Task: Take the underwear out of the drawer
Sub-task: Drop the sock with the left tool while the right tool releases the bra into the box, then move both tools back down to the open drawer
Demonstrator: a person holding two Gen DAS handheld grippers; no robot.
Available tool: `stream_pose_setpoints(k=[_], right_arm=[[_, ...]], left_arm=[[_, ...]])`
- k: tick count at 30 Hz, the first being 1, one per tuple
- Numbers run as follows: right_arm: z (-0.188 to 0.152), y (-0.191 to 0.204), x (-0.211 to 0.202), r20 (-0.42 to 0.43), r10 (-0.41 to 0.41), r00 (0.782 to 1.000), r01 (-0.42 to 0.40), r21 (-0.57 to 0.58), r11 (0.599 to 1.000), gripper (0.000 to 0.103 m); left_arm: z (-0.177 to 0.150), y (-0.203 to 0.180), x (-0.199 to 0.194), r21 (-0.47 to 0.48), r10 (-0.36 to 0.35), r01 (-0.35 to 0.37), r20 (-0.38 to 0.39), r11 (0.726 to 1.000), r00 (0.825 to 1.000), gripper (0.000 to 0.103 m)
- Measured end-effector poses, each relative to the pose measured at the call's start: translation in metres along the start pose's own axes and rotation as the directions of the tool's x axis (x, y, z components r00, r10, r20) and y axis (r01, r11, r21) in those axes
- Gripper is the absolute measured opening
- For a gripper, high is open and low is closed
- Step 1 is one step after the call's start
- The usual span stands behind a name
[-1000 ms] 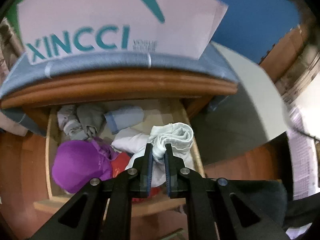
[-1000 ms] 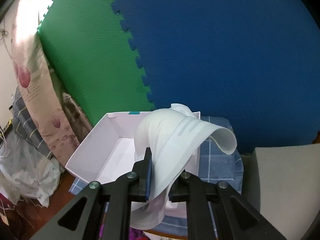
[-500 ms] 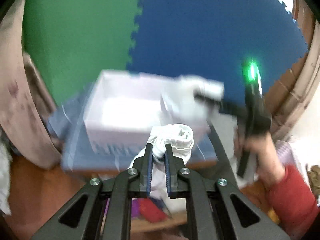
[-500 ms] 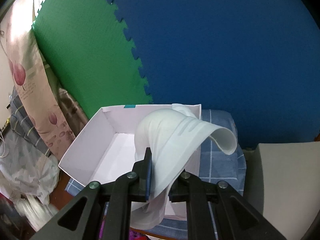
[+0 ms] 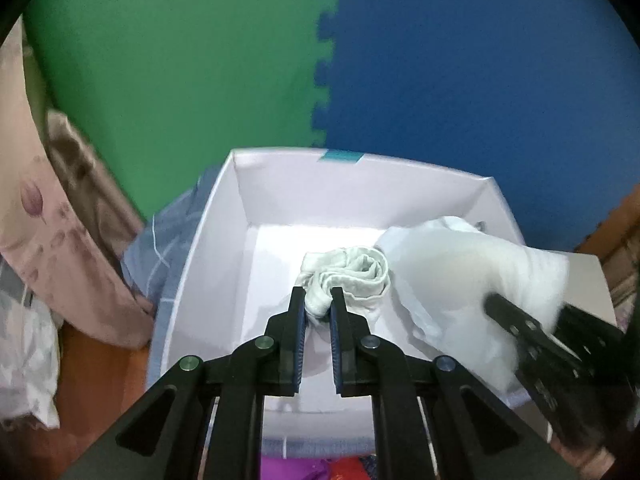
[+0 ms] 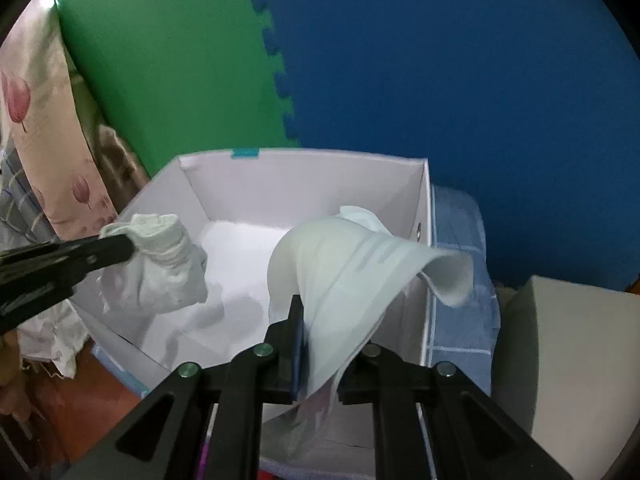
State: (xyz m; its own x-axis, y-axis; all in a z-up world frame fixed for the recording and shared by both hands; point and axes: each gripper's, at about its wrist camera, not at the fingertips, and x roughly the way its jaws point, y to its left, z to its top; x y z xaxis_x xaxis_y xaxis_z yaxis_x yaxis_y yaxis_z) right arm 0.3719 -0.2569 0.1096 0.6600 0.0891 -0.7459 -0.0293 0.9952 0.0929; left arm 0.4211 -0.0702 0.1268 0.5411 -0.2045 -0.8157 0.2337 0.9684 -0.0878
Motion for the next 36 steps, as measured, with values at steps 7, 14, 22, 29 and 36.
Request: stream_pose_setpoints(k=[7,14,22,29,36], right_arm=[[-0.001,-0.001,0.009,-0.006,-0.01,1.0,0.01,-0.012,1.0,0.034],[-0.004,0.0,-0.013,0.074,-0.016,0.997,0.016,0.005,1.0,0.05],[-0.018,-0.001,-0.07,0.193,0.012,0.981,-0.023,0.053,0.998,0.05],[-0.062,0.013,-0.126,0.254,0.033,0.967,-0.044,0.037,0.998,0.052],[-0.135,0.027,-0.145,0.193,0.064,0.979,-0.066,0.006,0.998,0.052]], left_arm=[[-0.005,0.001,0.041,-0.003,0.021,-0.022,-0.098,1.0,0.995,0.017],[-0.009,0.004,0.033,-0.003,0.026,-0.026,-0.05,1.0,0.998,0.059],[-0.027,0.003,-0.026,0.015,-0.015,0.013,0.083,1.0,0.996,0.07],[-0.088,0.02,-0.087,0.003,0.015,-0.016,0.167,1.0,0.986,0.079],[-0.17,0.05,-0.093,-0.033,0.046,-0.043,0.109,0.999,0.993,0.079]])
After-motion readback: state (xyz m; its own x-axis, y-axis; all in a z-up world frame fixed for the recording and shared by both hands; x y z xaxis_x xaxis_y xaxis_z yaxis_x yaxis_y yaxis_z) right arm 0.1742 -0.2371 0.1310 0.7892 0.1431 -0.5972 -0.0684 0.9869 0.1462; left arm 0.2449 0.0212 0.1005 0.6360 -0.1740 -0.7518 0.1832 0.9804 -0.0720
